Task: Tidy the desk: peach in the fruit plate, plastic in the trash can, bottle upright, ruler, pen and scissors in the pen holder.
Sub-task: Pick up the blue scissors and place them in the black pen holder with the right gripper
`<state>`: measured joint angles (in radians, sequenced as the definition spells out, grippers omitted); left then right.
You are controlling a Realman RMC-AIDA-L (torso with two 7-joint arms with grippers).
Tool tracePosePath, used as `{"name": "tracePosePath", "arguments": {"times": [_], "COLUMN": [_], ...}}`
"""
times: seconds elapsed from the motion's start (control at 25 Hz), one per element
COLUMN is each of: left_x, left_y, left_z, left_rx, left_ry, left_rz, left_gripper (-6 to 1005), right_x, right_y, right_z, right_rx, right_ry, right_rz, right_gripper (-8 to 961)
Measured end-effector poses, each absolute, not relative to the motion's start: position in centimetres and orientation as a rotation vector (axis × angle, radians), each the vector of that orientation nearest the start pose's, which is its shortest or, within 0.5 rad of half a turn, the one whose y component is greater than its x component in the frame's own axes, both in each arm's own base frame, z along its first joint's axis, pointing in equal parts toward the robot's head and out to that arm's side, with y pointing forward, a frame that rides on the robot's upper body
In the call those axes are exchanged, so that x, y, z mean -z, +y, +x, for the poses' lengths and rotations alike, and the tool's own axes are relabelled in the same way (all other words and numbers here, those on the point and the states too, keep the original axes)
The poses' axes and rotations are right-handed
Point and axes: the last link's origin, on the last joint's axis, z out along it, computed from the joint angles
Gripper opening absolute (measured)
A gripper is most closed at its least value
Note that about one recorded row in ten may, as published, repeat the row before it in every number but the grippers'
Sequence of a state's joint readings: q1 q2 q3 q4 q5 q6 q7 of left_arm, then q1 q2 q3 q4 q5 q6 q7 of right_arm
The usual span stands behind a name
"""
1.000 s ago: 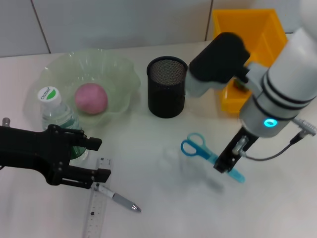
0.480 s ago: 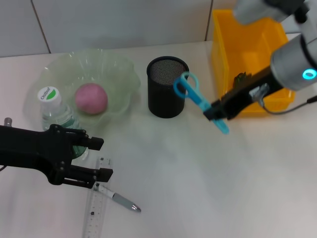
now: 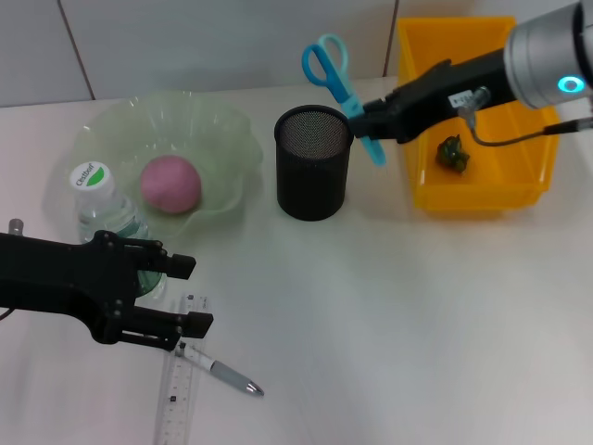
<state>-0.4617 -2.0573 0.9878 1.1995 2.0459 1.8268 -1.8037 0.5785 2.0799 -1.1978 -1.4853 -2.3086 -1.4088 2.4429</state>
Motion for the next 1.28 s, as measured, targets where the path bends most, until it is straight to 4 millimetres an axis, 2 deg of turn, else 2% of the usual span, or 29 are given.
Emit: {"name": "tracePosePath", "arguments": {"times": [0.08,0.28,0.52,0.68,1.08,1.28], "left_x": [-3.9,-3.9,-3.9,-3.9,-3.9,-4.0], "left_y": [30.8,30.8,30.8,30.8,30.9,30.9], "left_z": [-20.6,-20.5,-20.6,-20.6,-20.5,-20.5], "left_rx": [0.330,0.332,0.333,0.335,0.341,0.343], "left_ry": [-0.520,-0.526,-0.533,-0.536,-0.540,-0.542], "left_rz": [-3.057,-3.057,-3.059,-3.059,-3.056,-3.055], "left_gripper": [784,785,785,785,785,785], "right_x": [-3.6,-2.5,-1.4,0.3,2.5,2.9], "right_y": [39.2,40.5,41.7,42.5,43.0,42.9], "right_z": [13.4,13.4,13.9,14.6,16.1,16.8], "right_rx": [-0.174,-0.284,-0.309,-0.305,-0.307,-0.299], "right_ry": [0.724,0.661,0.636,0.623,0.646,0.666], "right_rz": [-2.555,-2.552,-2.533,-2.513,-2.513,-2.503], "right_gripper": [215,221,228,232,243,249]}}
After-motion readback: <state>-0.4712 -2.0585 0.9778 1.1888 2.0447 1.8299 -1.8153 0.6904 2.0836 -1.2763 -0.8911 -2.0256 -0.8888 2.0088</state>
